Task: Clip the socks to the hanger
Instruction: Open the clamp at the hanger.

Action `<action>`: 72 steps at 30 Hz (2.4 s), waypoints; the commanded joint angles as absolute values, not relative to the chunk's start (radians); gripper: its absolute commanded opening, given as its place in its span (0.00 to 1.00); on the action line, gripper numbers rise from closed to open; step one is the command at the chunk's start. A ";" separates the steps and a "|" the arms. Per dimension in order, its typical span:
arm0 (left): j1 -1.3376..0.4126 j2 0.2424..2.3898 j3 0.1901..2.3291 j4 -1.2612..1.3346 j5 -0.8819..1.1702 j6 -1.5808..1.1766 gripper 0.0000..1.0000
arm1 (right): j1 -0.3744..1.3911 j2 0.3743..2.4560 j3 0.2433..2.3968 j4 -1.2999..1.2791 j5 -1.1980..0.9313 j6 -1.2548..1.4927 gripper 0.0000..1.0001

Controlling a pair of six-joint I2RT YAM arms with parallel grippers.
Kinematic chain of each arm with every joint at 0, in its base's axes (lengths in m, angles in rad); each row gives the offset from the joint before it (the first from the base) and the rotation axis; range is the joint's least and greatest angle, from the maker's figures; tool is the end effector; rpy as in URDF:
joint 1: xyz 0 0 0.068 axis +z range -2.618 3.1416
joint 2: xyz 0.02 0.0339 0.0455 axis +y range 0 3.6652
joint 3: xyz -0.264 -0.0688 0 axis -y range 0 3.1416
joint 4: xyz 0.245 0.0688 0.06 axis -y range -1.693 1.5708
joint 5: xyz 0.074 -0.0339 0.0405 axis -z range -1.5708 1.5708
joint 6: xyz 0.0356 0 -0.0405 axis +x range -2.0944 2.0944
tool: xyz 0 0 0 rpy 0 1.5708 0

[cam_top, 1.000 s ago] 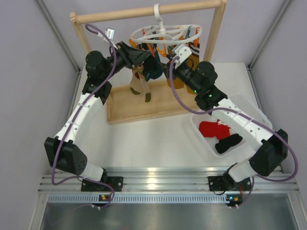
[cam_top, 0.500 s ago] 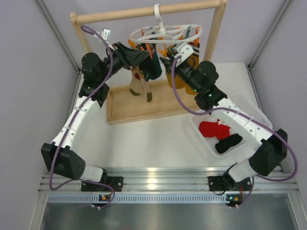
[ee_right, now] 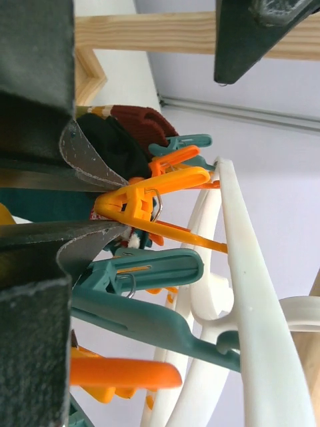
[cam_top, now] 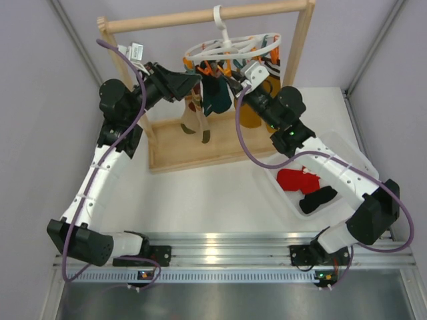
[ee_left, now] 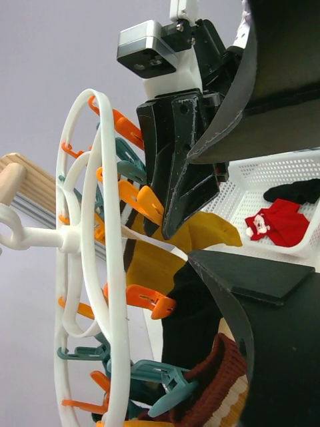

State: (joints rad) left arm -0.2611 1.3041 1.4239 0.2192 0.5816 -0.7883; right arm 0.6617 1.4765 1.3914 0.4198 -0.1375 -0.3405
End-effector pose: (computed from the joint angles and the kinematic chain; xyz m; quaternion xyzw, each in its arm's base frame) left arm 0.2697 -0.0923 0.4915 0.0818 0.5953 -0.5351 0.5938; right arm 0.2712 0.2174 0.4512 -0.3268 0.4801 0.1693 0.7963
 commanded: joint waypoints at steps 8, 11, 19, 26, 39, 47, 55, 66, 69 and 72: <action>-0.285 1.318 1.465 0.216 0.580 -0.716 0.59 | 0.761 1.431 1.333 0.561 -0.014 -0.486 0.00; -0.293 1.345 1.462 0.299 0.595 -0.741 0.59 | 0.759 1.431 1.339 0.549 -0.037 -0.469 0.00; -0.302 1.431 1.505 0.442 0.621 -0.801 0.59 | 0.762 1.433 1.365 0.519 -0.081 -0.446 0.00; -0.308 1.497 1.545 0.494 0.627 -0.861 0.57 | 0.761 1.445 1.384 0.505 -0.107 -0.431 0.00; -0.307 1.522 1.540 0.554 0.712 -0.888 0.00 | 0.695 1.450 1.479 0.385 -0.273 -0.187 0.33; -0.304 1.542 1.534 0.627 0.773 -0.917 0.00 | 0.598 1.470 1.540 0.298 -0.466 0.047 0.44; -0.305 1.566 1.540 0.701 0.795 -0.977 0.00 | 0.574 1.516 1.600 0.247 -0.528 0.097 0.42; -0.305 1.562 1.555 0.637 0.758 -0.965 0.03 | 0.569 1.522 1.601 0.253 -0.529 0.078 0.04; -0.305 1.533 1.560 0.536 0.691 -0.930 0.27 | 0.572 1.514 1.595 0.256 -0.499 0.058 0.00; -0.305 1.479 1.542 0.468 0.637 -0.885 0.42 | 0.597 1.502 1.582 0.255 -0.422 -0.026 0.00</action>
